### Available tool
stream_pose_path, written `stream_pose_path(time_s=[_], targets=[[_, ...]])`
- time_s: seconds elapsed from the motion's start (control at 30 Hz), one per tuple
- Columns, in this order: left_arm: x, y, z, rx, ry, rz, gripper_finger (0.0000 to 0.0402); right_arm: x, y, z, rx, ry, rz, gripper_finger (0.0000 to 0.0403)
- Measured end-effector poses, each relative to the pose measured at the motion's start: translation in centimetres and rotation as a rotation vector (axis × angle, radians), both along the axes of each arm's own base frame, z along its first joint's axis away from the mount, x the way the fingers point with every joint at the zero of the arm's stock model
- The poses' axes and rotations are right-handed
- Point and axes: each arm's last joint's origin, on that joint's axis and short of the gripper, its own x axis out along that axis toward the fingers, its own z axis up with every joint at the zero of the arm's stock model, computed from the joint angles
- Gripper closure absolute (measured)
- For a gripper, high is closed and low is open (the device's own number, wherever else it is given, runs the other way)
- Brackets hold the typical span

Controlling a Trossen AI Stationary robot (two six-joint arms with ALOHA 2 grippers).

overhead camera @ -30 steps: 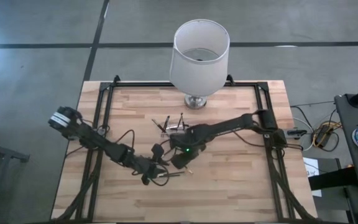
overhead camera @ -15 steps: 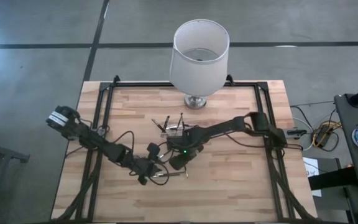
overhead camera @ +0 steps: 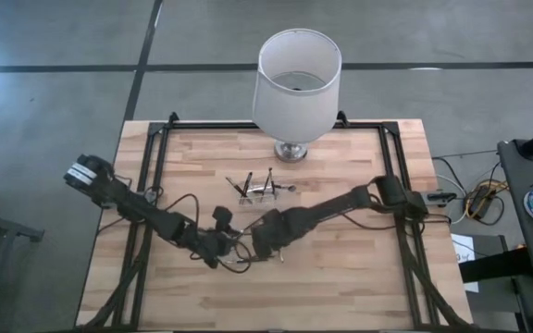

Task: Put items in baskets/containers
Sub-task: Put the eyeshadow brush into the transparent organizer

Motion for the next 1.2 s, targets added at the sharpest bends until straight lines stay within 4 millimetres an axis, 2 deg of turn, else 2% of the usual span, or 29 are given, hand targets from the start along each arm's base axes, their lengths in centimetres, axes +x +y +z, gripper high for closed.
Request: stream_pose_path(time_s=[0.17,0.33,0.43,0.6,0.77,1.03,1.2], targets=[[-1.4,0.7,0.8,-0.043,0.04,0.071,0.0244,-0.4,1.7,-1.3,-0.054,0.013,-0.049,0.0352],[-2.8,1.4,1.8,-0.084,0.0,0.084,0.0244,-0.7,2.8,-1.2,-0.057,0.009,-0.026,0.0385],[-3.4,1.7,2.3,-0.113,-0.024,0.071,0.0244,-0.6,3.1,-0.5,-0.041,0.003,-0.004,0.039],[-3.8,1.7,2.6,-0.182,-0.012,-0.005,0.0244,0.5,3.7,1.8,0.044,-0.044,0.101,0.0392],[-3.7,1.7,2.6,-0.157,-0.019,-0.04,0.0244,1.7,4.5,3.5,0.15,-0.106,0.197,0.0396],[-3.3,1.4,2.5,-0.198,-0.039,-0.092,0.0244,2.6,4.5,5.4,0.147,-0.176,0.186,0.0396],[-2.7,1.1,2.0,-0.13,-0.05,-0.162,0.0244,3.0,4.6,6.3,0.146,-0.208,0.197,0.0396]])
